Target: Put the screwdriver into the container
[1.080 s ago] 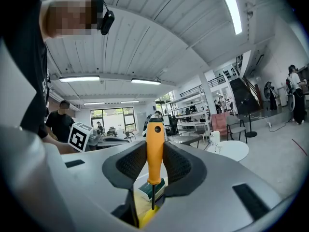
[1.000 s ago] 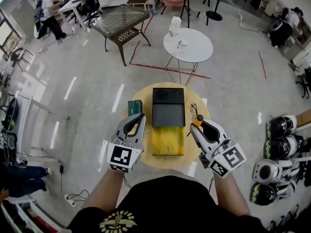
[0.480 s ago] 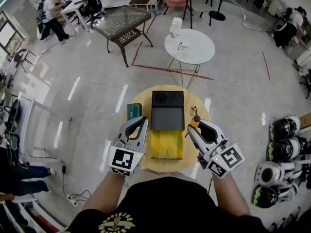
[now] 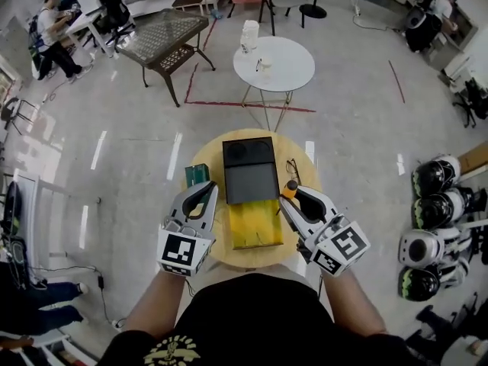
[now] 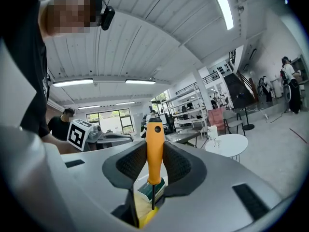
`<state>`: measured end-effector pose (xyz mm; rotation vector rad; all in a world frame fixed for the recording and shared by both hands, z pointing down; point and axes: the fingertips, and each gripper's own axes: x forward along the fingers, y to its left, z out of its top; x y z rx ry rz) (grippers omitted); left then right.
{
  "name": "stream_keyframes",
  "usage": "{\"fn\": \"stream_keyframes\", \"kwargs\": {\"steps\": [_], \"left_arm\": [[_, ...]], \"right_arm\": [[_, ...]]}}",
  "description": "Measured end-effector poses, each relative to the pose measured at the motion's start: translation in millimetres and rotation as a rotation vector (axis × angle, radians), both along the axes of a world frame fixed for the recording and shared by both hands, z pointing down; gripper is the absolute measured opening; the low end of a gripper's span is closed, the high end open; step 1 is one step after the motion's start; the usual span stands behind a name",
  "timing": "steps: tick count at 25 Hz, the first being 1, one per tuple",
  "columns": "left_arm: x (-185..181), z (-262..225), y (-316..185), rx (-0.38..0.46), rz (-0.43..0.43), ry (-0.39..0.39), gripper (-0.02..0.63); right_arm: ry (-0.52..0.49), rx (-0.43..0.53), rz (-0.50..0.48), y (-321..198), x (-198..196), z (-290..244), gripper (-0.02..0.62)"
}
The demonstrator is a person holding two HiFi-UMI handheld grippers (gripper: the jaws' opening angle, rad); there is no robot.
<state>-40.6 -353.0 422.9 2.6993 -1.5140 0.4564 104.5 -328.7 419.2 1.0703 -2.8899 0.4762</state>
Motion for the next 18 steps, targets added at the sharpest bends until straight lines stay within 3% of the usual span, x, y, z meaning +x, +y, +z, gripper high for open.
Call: {"fn": "stream_keyframes", "kwargs": {"steps": [11, 18], "left_arm": [[-8, 0, -6, -0.001, 0.066, 0.035, 0.015], [-37, -2, -4, 0.005, 0.039, 0.033, 0.015]], "right_arm": [[0.027, -0.050, 0.073, -2, -9, 29, 0.120], [0.064, -0.097, 0.102, -2, -20, 51, 0.120]]}}
